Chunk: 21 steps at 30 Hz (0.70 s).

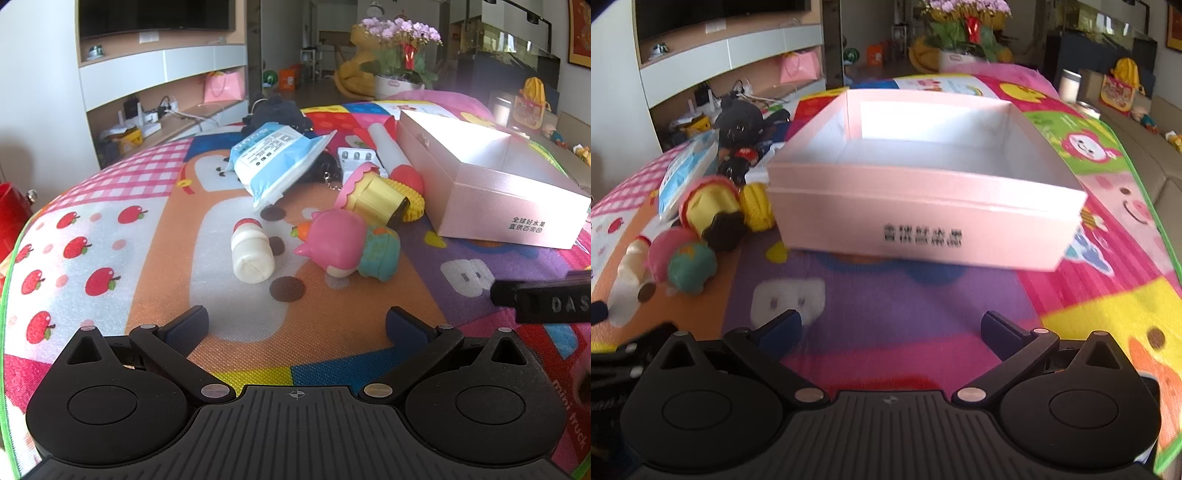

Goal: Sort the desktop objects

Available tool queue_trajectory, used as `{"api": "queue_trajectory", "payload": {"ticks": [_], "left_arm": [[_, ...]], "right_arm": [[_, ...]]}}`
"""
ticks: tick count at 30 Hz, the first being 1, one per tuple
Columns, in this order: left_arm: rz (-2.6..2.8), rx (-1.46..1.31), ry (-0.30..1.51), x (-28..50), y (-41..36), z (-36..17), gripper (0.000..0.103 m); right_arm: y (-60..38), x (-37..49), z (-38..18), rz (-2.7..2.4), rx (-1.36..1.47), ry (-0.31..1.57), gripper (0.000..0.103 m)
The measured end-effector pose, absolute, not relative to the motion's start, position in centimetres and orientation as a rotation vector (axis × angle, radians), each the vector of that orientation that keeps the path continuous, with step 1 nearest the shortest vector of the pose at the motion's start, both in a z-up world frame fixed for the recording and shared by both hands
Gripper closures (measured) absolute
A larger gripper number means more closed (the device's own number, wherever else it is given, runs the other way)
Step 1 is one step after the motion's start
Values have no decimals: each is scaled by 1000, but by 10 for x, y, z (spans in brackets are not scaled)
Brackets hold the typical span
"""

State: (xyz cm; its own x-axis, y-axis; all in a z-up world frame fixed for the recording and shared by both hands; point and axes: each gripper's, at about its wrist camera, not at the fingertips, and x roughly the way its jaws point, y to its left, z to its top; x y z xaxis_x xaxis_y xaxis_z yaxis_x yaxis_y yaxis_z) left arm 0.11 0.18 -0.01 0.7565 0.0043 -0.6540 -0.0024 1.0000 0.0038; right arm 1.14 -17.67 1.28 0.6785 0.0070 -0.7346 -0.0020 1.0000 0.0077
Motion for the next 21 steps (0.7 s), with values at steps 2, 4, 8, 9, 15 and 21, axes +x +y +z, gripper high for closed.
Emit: {"api": "queue_trajectory", "payload": {"ticks": [2,4,8,9,15,21], "left_arm": [[4,4,714,1,2,0,0],[3,5,716,2,2,-1,0],[3,5,716,2,3,-1,0],[2,5,715,2,3,-1,0],[-14,-33,703,0,11,4,0],[-10,-23,646,1,21,15,0]], "right_arm": [[-176,6,13,-1,5,818,0],[-175,4,11,-4,4,803,0],[-177,-1,8,-5,-5,769,0],[-177,-1,8,-4,-8,767,0],[-181,-2,11,69,-20,767,0],[-167,-20,44,248,-128,576,12]]}}
